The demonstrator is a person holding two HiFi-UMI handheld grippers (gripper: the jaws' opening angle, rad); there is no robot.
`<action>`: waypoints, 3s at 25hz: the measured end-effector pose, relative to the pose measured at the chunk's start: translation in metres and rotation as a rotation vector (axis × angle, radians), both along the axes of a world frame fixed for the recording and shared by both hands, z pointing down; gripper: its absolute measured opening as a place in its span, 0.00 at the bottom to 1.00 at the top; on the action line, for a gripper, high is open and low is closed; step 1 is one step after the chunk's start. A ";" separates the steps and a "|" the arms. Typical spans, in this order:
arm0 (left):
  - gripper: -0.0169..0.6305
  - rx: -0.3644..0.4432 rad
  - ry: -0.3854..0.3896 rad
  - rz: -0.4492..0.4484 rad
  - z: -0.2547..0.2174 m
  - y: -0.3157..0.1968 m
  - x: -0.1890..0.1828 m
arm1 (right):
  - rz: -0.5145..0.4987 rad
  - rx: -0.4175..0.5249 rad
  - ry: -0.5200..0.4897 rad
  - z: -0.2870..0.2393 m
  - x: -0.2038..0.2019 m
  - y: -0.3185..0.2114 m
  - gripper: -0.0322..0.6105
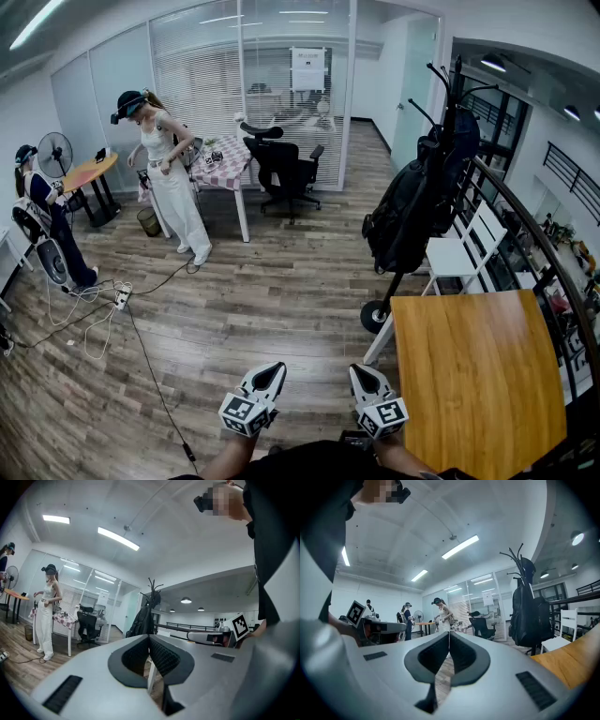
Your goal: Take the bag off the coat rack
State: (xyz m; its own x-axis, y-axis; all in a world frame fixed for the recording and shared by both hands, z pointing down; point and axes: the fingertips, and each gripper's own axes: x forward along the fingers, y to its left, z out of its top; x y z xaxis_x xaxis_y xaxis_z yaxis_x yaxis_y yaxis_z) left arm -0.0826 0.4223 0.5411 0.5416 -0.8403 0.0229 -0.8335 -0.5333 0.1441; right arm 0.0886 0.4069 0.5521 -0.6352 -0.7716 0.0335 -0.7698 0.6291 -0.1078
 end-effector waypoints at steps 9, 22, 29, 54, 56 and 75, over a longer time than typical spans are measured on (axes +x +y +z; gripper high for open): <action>0.05 0.004 0.003 0.017 -0.005 0.008 0.004 | 0.006 -0.005 -0.010 -0.001 0.003 0.011 0.10; 0.05 -0.014 0.008 0.015 0.000 0.013 0.018 | 0.039 -0.006 -0.029 0.000 0.030 0.018 0.10; 0.05 -0.012 -0.011 -0.023 0.002 0.009 0.031 | 0.036 -0.029 -0.043 0.009 0.057 0.016 0.10; 0.05 -0.125 0.048 -0.024 0.052 -0.057 0.039 | 0.008 -0.121 -0.027 0.044 0.064 -0.046 0.10; 0.05 -0.121 0.055 -0.023 0.052 -0.075 0.031 | 0.017 -0.113 -0.019 0.043 0.059 -0.065 0.10; 0.05 -0.065 0.080 -0.044 0.029 -0.212 -0.074 | 0.059 -0.048 0.023 0.015 -0.018 -0.213 0.10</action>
State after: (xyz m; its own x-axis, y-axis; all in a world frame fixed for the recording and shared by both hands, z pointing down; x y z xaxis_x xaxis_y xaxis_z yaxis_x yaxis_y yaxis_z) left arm -0.1569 0.2103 0.5703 0.5062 -0.8617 0.0360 -0.8406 -0.4836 0.2440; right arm 0.0702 0.1943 0.5672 -0.5874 -0.8048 0.0856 -0.8080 0.5772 -0.1183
